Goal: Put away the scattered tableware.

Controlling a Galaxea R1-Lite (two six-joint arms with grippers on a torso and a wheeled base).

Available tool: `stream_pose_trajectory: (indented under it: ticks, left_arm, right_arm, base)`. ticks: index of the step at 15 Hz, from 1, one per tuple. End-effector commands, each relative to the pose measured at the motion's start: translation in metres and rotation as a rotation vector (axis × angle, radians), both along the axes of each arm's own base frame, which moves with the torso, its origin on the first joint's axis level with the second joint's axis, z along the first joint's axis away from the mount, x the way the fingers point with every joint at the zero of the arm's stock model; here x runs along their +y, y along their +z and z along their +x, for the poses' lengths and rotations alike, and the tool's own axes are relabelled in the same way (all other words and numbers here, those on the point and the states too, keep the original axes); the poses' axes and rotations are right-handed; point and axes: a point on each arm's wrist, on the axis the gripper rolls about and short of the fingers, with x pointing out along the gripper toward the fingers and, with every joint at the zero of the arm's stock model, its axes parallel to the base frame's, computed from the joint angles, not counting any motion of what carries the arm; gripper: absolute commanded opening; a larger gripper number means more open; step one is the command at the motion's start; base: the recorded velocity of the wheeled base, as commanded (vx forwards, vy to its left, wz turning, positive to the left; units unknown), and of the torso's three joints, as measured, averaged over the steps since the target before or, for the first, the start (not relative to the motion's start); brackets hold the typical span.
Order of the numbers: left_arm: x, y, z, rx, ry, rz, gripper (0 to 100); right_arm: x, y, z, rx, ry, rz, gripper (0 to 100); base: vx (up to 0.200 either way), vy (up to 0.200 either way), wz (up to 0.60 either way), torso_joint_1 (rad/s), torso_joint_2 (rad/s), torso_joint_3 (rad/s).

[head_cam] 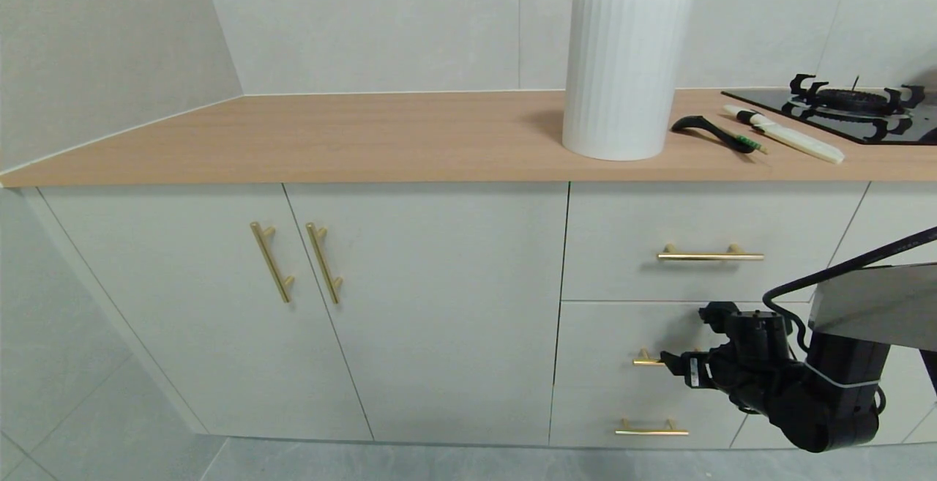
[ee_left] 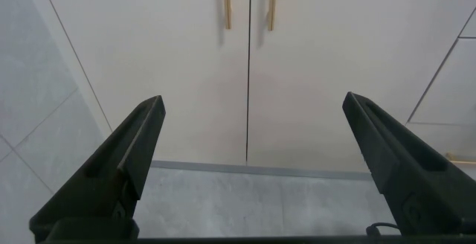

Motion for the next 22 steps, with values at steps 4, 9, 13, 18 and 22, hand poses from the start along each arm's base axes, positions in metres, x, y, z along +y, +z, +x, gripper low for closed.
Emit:
stream_pose_trajectory:
  ticks: [4,9,13,18,22]
  left_arm:
    - [0.0,0.0,0.0,0.0,0.0,0.0,100]
    - [0.0,0.0,0.0,-0.001,0.0,0.0,100]
    - [0.0,0.0,0.0,0.0,0.0,0.0,100]
    - [0.0,0.0,0.0,0.0,0.0,0.0,100]
    - [0.0,0.0,0.0,0.0,0.0,0.0,100]
  right_arm:
    - [-0.001,-0.003,-0.003,0.02,-0.001,-0.005,100]
    - [-0.001,-0.003,-0.011,0.043,0.0,-0.01,100]
    - [-0.001,0.0,-0.018,0.056,0.004,-0.014,100]
    - [0.0,0.091,-0.088,0.037,0.056,-0.015,100]
    - [0.005,0.177,-0.121,-0.089,0.098,0.009,100]
  base:
    - [0.0,0.0,0.0,0.0,0.0,0.0]
    - [0.0,0.0,0.0,0.0,0.0,0.0]
    - [0.0,0.0,0.0,0.0,0.0,0.0]
    - [0.0,0.0,0.0,0.0,0.0,0.0]
    - [0.0,0.0,0.0,0.0,0.0,0.0]
